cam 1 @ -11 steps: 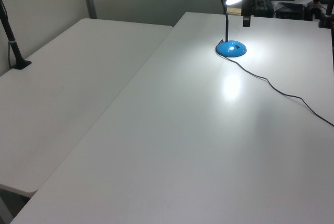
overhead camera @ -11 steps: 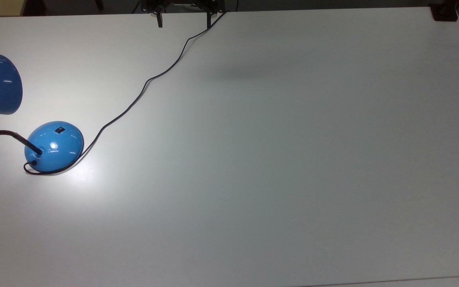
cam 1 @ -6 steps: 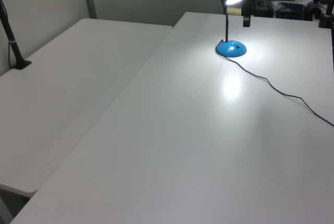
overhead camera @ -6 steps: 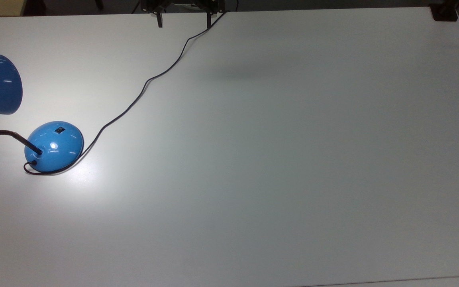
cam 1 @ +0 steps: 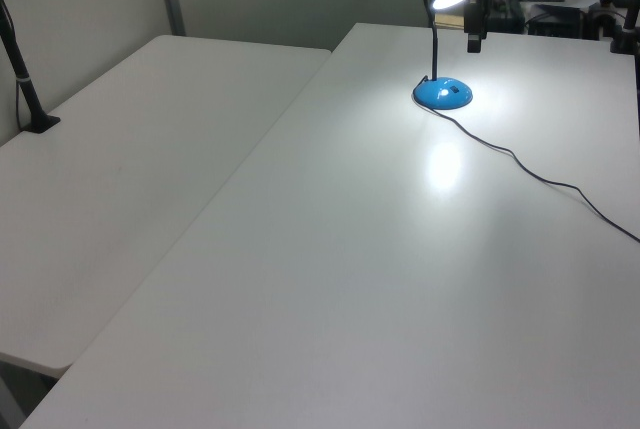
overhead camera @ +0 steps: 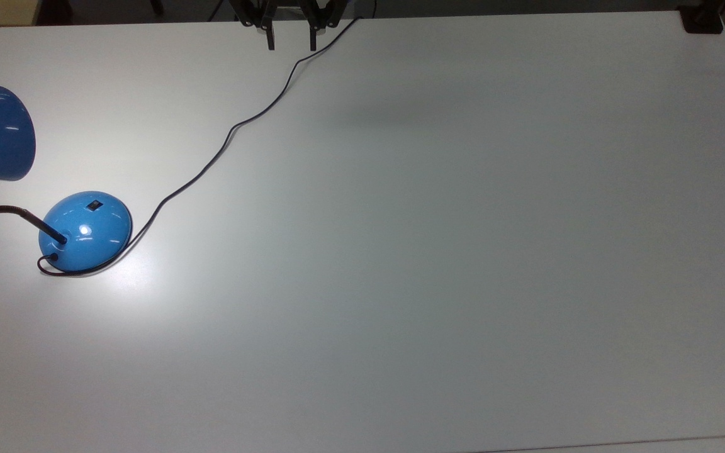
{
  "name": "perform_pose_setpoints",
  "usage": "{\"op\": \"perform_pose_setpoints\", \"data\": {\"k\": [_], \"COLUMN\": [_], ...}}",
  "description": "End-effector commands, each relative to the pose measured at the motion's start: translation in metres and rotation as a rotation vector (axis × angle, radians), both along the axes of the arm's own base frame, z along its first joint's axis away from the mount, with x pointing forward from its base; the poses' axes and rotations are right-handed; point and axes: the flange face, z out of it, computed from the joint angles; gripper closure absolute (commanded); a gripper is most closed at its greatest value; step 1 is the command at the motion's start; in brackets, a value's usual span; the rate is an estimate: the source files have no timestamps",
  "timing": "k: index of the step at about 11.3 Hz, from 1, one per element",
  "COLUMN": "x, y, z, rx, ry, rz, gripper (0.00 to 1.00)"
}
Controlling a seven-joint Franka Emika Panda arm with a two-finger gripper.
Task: Turn off the lamp
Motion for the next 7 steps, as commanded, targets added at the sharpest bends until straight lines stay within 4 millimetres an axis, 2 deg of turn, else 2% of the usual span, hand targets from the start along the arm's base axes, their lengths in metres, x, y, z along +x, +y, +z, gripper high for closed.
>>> {"op": "perform_pose_setpoints", "data": {"k": [1,7], "x": [-0.0038,-0.0037], "y": [-0.0008,-0.0008], "z": [0.0043,0.0037], "rx": [0.01,0.011], "ry": [0.013,0.015], "rz": [0.007,0.032], "gripper": [1.0,1.0]}}
